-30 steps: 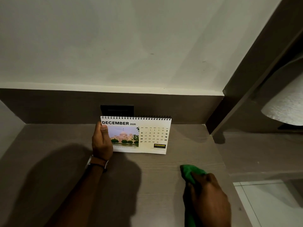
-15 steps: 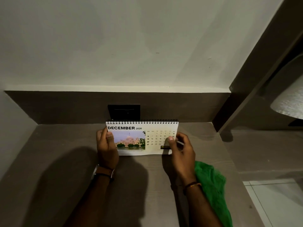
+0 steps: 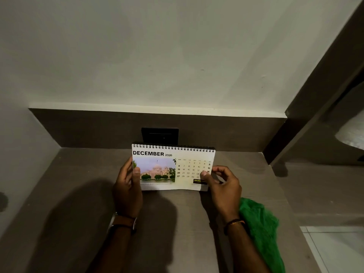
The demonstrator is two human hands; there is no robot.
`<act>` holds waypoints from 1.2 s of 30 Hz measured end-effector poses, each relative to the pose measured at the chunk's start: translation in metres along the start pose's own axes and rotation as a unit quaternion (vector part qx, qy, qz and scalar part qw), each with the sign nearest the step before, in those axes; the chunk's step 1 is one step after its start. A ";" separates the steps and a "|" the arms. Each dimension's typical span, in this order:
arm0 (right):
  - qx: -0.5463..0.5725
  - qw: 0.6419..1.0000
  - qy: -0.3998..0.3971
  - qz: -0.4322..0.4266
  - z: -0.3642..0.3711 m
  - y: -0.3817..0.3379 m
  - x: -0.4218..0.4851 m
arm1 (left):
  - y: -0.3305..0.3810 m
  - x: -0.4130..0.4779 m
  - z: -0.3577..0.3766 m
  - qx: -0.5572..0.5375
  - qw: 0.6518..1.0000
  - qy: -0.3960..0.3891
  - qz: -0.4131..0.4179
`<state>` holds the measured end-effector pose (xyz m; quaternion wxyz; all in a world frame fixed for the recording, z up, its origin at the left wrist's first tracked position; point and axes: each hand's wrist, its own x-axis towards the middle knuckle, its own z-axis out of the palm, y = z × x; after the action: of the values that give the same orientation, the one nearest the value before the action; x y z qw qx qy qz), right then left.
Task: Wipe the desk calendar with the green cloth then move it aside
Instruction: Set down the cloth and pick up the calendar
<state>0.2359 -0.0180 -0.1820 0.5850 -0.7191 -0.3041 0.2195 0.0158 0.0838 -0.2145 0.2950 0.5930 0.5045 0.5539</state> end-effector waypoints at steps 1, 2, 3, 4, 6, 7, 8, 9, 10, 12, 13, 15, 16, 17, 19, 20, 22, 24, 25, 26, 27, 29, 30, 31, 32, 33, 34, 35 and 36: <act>0.009 1.000 -0.010 0.003 0.002 -0.001 -0.001 | 0.001 0.000 -0.004 0.001 1.000 0.006 -0.004; 0.016 1.000 -0.020 0.006 0.004 -0.002 -0.003 | 0.001 0.000 -0.008 -0.001 1.000 0.012 -0.007; 0.023 0.999 -0.031 0.009 0.007 -0.003 -0.004 | 0.002 -0.001 -0.012 -0.006 1.000 0.016 -0.011; 0.028 0.999 -0.044 0.013 0.010 -0.005 -0.005 | 0.002 0.000 -0.016 -0.015 1.000 0.020 -0.016; 0.039 0.997 -0.068 0.020 0.018 -0.010 -0.004 | 0.003 0.000 -0.022 -0.035 0.998 0.027 -0.039; 0.042 0.996 -0.075 0.024 0.023 -0.013 -0.004 | 0.003 0.001 -0.026 -0.044 0.997 0.030 -0.054; 0.042 0.995 -0.082 0.026 0.028 -0.016 -0.004 | 0.002 0.002 -0.031 -0.049 0.996 0.033 -0.064; 0.039 0.995 -0.090 0.030 0.033 -0.018 -0.004 | 0.002 0.004 -0.036 -0.049 0.996 0.036 -0.067; 0.035 0.994 -0.100 0.032 0.038 -0.020 -0.004 | 0.001 0.005 -0.040 -0.046 0.996 0.039 -0.066; 0.029 0.992 -0.119 0.036 0.049 -0.024 -0.005 | 0.000 0.008 -0.052 -0.039 0.996 0.043 -0.064; 0.030 0.991 -0.126 0.040 0.055 -0.025 -0.006 | 0.000 0.010 -0.058 -0.033 0.996 0.046 -0.062; 0.031 0.989 -0.138 0.046 0.067 -0.028 -0.009 | -0.001 0.011 -0.069 -0.022 0.997 0.052 -0.060; 0.029 0.988 -0.144 0.045 0.074 -0.030 -0.011 | -0.002 0.012 -0.074 -0.019 0.997 0.053 -0.061; 0.032 0.987 -0.150 0.043 0.080 -0.032 -0.013 | -0.004 0.013 -0.078 -0.019 0.997 0.052 -0.060; 0.048 0.985 -0.161 0.040 0.093 -0.037 -0.019 | -0.009 0.015 -0.087 -0.024 0.996 0.045 -0.067; 0.058 0.984 -0.166 0.038 0.099 -0.039 -0.022 | -0.010 0.017 -0.091 -0.030 0.996 0.044 -0.072; 0.069 0.981 -0.181 0.029 0.111 -0.045 -0.028 | -0.013 0.019 -0.101 -0.039 0.995 0.050 -0.081; 0.078 0.977 -0.195 0.026 0.122 -0.049 -0.034 | -0.014 0.021 -0.110 -0.048 0.994 0.058 -0.081; 0.084 0.976 -0.199 0.027 0.127 -0.050 -0.036 | -0.014 0.022 -0.114 -0.057 0.993 0.059 -0.081; 0.087 0.974 -0.206 0.029 0.132 -0.051 -0.037 | -0.014 0.023 -0.119 -0.067 0.993 0.060 -0.081; 0.088 0.972 -0.214 0.032 0.137 -0.052 -0.039 | -0.015 0.024 -0.124 -0.078 0.992 0.062 -0.080; 0.094 0.968 -0.231 0.038 0.146 -0.055 -0.042 | -0.017 0.026 -0.134 -0.094 0.990 0.063 -0.080; 0.097 0.965 -0.241 0.039 0.152 -0.057 -0.045 | -0.018 0.027 -0.140 -0.096 0.990 0.064 -0.084; 0.098 0.962 -0.251 0.039 0.157 -0.058 -0.046 | -0.020 0.027 -0.144 -0.098 0.989 0.065 -0.088; 0.096 0.961 -0.257 0.037 0.161 -0.059 -0.046 | -0.020 0.028 -0.145 -0.102 0.988 0.065 -0.092; 0.092 0.959 -0.267 0.034 0.165 -0.060 -0.047 | -0.020 0.028 -0.148 -0.108 0.987 0.068 -0.095; 0.087 0.956 -0.277 0.032 0.170 -0.062 -0.048 | -0.018 0.028 -0.151 -0.111 0.986 0.074 -0.099; 0.083 0.954 -0.285 0.031 0.174 -0.063 -0.048 | -0.017 0.028 -0.154 -0.112 0.986 0.077 -0.101; 0.081 0.952 -0.293 0.030 0.177 -0.063 -0.049 | -0.017 0.029 -0.158 -0.111 0.986 0.079 -0.101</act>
<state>0.0699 0.0814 -0.1610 0.5197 -0.5821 -0.4218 0.4618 -0.1432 0.0830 -0.1863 0.3728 0.4570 0.5192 0.6186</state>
